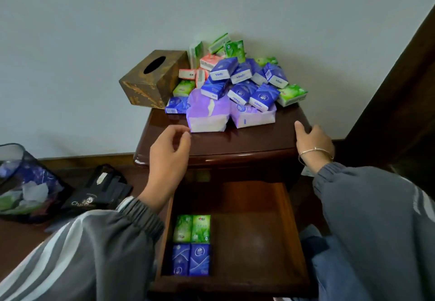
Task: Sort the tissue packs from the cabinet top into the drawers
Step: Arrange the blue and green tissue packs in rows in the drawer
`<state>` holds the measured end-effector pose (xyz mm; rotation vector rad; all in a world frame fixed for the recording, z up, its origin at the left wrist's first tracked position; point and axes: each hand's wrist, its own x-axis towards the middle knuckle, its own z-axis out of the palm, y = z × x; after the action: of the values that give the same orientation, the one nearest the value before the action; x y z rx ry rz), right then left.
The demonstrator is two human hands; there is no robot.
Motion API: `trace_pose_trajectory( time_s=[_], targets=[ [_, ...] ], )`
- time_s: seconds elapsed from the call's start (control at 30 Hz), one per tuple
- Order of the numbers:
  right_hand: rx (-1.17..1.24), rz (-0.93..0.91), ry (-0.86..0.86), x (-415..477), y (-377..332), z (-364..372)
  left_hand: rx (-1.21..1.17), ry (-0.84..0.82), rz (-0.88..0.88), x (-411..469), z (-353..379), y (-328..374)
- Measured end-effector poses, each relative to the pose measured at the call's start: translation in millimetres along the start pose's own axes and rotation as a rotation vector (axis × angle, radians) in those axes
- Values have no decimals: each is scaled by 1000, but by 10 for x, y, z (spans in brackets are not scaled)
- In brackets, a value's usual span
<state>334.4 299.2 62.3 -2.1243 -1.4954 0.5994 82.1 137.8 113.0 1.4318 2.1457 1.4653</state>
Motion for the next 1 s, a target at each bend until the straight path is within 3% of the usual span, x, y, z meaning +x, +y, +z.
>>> trace_pose_trajectory(
  time_s=[0.13,0.23,0.33,0.5,0.6,0.73,0.9,1.0],
  targets=[
    [46,-37,142,-68,40,64,75,-100,109,509,577,363],
    [39,-44,153,-45,56,87,149,-19,162,943,918,574],
    [56,-44,178,-31,67,116,261,46,65,1379,1133,694],
    [114,-45,240,-59,66,128,501,-93,-105,1760,1362,695],
    [116,-45,250,-75,65,136,484,-72,-183,1855,1378,717],
    [120,-42,244,-82,58,142,395,-60,-133,1843,1427,905],
    [134,-30,228,-98,47,120,532,-254,-130,1764,1574,1071],
    [132,-25,216,-107,50,118,606,-283,-110,1766,1590,1069]
  ],
)
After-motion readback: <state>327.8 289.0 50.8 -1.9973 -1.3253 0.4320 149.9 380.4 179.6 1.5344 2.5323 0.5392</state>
